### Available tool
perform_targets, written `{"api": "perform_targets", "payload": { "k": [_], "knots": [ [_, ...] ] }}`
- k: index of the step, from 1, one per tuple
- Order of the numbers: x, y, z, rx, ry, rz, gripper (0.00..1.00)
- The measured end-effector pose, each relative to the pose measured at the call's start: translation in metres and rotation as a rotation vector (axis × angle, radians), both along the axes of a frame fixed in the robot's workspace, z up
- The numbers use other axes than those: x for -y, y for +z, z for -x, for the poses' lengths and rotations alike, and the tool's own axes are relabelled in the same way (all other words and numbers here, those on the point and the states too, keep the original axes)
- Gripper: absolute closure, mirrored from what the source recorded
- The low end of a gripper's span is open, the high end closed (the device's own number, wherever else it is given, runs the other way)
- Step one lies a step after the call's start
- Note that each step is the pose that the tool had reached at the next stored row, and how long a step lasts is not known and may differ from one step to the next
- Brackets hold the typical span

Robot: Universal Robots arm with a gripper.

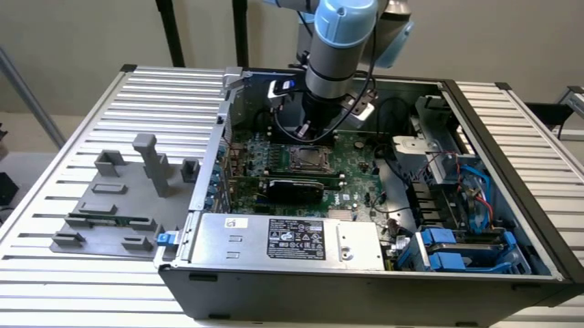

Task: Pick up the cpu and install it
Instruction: 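Install the first cpu locking lever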

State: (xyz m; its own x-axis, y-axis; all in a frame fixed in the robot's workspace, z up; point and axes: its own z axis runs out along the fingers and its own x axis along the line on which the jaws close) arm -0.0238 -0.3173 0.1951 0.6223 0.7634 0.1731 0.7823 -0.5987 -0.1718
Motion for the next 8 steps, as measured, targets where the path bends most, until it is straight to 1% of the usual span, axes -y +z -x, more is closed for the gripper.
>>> {"api": "perform_targets", "payload": {
  "k": [8],
  "knots": [
    [0.001,0.0001,0.0009,-0.0001,0.0,0.0,0.89]
  ]
}}
